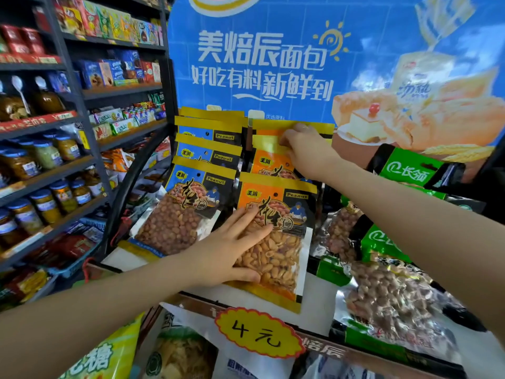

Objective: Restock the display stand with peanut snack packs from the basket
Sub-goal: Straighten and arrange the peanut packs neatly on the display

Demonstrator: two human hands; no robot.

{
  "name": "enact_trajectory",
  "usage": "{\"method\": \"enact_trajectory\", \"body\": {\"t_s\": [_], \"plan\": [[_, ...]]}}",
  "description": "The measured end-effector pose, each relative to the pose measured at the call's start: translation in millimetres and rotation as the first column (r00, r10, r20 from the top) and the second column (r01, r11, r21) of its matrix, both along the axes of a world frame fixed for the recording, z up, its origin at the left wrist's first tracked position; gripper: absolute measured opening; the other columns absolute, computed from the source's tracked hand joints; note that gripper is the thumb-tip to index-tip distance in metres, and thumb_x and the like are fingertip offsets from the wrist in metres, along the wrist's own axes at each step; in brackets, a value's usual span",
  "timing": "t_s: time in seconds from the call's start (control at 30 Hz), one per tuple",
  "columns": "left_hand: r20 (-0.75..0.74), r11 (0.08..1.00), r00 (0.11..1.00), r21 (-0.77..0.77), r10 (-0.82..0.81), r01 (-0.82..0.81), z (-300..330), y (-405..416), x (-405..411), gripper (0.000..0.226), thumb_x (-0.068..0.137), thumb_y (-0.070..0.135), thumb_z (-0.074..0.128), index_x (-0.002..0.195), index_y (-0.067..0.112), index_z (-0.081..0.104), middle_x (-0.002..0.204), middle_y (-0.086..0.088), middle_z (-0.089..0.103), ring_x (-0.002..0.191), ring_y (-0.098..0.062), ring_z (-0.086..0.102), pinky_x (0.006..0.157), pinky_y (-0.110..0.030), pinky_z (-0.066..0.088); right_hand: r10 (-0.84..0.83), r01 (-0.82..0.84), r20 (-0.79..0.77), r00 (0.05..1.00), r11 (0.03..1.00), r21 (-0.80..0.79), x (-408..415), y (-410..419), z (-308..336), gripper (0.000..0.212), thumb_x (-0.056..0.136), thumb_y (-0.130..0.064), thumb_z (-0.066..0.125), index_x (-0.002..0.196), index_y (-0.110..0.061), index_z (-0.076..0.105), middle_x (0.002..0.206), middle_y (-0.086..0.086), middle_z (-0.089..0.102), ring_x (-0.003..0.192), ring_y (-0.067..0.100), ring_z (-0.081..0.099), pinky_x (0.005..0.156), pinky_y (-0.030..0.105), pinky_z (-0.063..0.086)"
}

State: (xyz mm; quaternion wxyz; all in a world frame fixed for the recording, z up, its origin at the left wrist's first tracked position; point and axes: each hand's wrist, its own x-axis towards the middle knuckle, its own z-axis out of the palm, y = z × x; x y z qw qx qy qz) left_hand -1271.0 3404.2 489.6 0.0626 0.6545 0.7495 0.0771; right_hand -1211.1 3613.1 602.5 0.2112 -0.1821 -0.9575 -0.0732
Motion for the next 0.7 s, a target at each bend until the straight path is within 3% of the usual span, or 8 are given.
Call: {"method": "enact_trajectory", "body": {"t_s": [0.1, 0.23, 0.4, 0.5, 0.6, 0.7], "plan": [[-0.074, 1.000, 0.997, 0.009, -0.022, 0.022, -0.2, 3.1, 0.1, 0.087, 0.085, 0.052, 0.052, 0.143, 0.038, -0.012, 0.141, 0.010, -0.039, 0.132, -0.009, -0.035, 0.105, -0.027, -0.013, 0.039, -0.039, 0.005, 0.999, 0.998, -0.056, -4.0, -2.4, 5.3, 0.034, 0.085, 0.010, 0.045, 0.113, -0.005, 0.056, 0.123, 0.019, 0.053, 0.116, 0.035, 0.049, 0.094, 0.042, 0.044], [-0.169, 0.998, 0.984, -0.009, -0.061, 0.061, 3.4, 12.2, -3.9, 0.091, 0.085, 0.050, 0.051, 0.137, 0.031, -0.022, 0.139, 0.010, -0.037, 0.132, -0.009, -0.032, 0.105, -0.028, -0.019, 0.041, -0.041, -0.001, 0.999, 0.998, -0.042, -1.8, -6.7, 10.5, 0.026, 0.086, 0.005, 0.044, 0.105, -0.008, 0.058, 0.115, 0.015, 0.057, 0.104, 0.034, 0.055, 0.086, 0.044, 0.049], [-0.283, 0.999, 0.958, -0.001, -0.046, 0.048, 8.5, 24.5, -6.9, 0.091, 0.085, 0.054, 0.049, 0.130, 0.035, -0.028, 0.138, 0.005, -0.039, 0.128, -0.012, -0.034, 0.105, -0.032, -0.020, -0.021, 0.018, 0.036, 0.999, 0.996, 0.083, -11.6, -15.4, 12.5, 0.024, 0.088, 0.003, 0.044, 0.104, -0.010, 0.056, 0.113, 0.012, 0.056, 0.103, 0.032, 0.055, 0.072, 0.038, 0.046], [-0.324, 0.998, 0.945, 0.032, -0.033, 0.046, 9.2, 22.1, -8.0, 0.091, 0.086, 0.055, 0.047, 0.130, 0.033, -0.029, 0.138, 0.003, -0.038, 0.134, -0.017, -0.031, 0.102, -0.034, -0.021, -0.012, 0.008, 0.047, 0.999, 0.997, 0.077, -13.5, -21.1, 17.3, 0.021, 0.093, -0.007, 0.044, 0.111, -0.011, 0.054, 0.118, 0.012, 0.055, 0.109, 0.031, 0.053, 0.078, 0.038, 0.046], [-0.348, 0.998, 0.937, 0.045, -0.025, 0.044, 7.4, 17.6, -13.8, 0.089, 0.087, 0.057, 0.042, 0.130, 0.031, -0.031, 0.140, 0.003, -0.038, 0.142, -0.026, -0.021, 0.101, -0.036, -0.020, -0.023, 0.023, -0.056, 0.998, 1.000, -0.005, 12.8, -20.0, 23.8, 0.028, 0.094, -0.015, 0.045, 0.121, -0.010, 0.051, 0.120, 0.014, 0.055, 0.111, 0.033, 0.052, 0.086, 0.043, 0.048], [-0.338, 0.997, 0.940, 0.030, -0.051, 0.065, 10.5, 18.7, -17.3, 0.091, 0.087, 0.058, 0.043, 0.140, 0.029, -0.025, 0.153, -0.004, -0.028, 0.143, -0.027, -0.019, 0.101, -0.036, -0.019, -0.093, 0.079, -0.180, 0.979, 0.993, -0.087, 63.1, -13.6, 19.8, 0.023, 0.090, -0.010, 0.050, 0.111, -0.004, 0.059, 0.110, 0.018, 0.061, 0.101, 0.034, 0.058, 0.084, 0.041, 0.047]]}}
